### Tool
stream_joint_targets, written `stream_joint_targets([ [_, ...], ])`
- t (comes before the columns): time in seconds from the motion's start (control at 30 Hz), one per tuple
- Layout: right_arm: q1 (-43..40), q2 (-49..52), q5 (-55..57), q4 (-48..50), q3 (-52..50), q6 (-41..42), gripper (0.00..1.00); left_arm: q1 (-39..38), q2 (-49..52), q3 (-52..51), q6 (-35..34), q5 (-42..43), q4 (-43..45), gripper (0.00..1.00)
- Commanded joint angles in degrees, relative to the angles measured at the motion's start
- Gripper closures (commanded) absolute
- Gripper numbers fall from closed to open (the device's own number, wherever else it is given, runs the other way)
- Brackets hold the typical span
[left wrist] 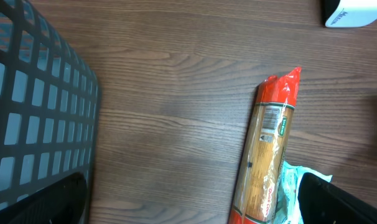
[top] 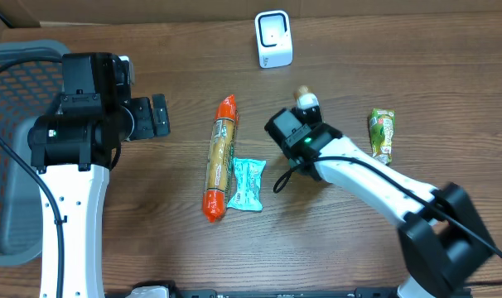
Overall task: Scan the item barcode
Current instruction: 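Reach the right gripper to the white tube and grasp it, then lift the white tube with the right gripper and turn it upright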
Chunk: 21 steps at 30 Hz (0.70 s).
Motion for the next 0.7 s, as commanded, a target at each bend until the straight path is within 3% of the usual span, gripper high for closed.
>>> stream_joint_targets([
  [0.0,0.13,2.47,9.46,0.98,-1.97,2.08,0.96,-0.13,0.17,1.03,1.51,-0.31,0.22,0.01],
  [0.1,0.13,2.75,6.97,2.49,-2.47,1.68,0.94,-0.13,0.17,1.03,1.51,-0.31,0.24,0.01],
  [0.13,0.17,2.75,4.79,2.89,-2.47,0.87,0.87,-0.13,0.17,1.03,1.51,-0.33,0.22,0.0],
  [0.2,0.17,2.75,-1.77,3.76,-2.47,-3.87,0.77,-0.13,0.17,1.03,1.51,-0.33,0.22,0.0],
  [0.37,0.17,2.75,-20.31,5.03,-2.45,-13.03,0.69,-0.13,0.17,1.03,1.51,-0.31,0.22,0.01],
  [0.67,-0.76,0.83,-27.61,0.22,5.55,-9.7,0.73,-0.13,0.17,1.03,1.51,-0.31,0.22,0.01],
])
